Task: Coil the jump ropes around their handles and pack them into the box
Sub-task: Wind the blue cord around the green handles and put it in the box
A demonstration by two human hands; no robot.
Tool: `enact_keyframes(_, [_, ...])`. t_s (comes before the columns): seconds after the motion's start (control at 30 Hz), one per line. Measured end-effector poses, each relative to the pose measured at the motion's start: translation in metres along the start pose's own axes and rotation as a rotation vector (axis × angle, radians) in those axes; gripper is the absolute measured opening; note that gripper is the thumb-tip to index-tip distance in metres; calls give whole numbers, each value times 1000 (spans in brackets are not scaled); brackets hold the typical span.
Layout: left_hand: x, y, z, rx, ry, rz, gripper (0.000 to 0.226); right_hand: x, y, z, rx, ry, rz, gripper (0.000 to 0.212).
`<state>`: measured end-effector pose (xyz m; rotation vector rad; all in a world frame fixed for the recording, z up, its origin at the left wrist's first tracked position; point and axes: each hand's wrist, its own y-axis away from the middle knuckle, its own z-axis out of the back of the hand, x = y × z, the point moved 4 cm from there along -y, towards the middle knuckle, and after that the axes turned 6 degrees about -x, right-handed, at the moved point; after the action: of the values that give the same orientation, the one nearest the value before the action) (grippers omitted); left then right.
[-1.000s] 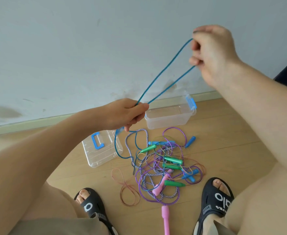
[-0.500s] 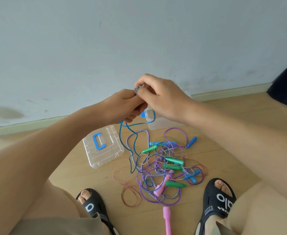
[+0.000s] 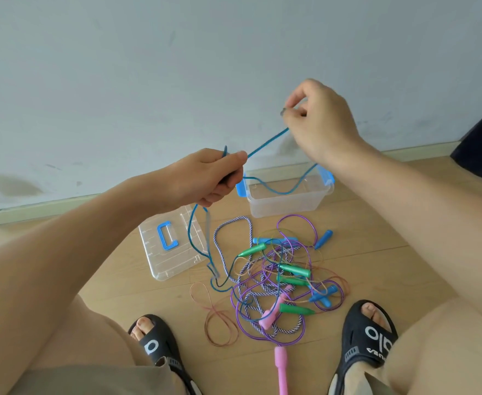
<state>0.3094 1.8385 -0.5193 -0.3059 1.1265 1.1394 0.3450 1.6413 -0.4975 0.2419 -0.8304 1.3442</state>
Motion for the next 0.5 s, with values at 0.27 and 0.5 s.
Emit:
enact_keyframes(0.27, [-11,2,-13,14,-39,-46,43,47,52,-31,584,-394,117,38])
enact_keyframes(0.5, [-3,3,-9,26,-82,-11,48,24,32,-21,391,13,315,29])
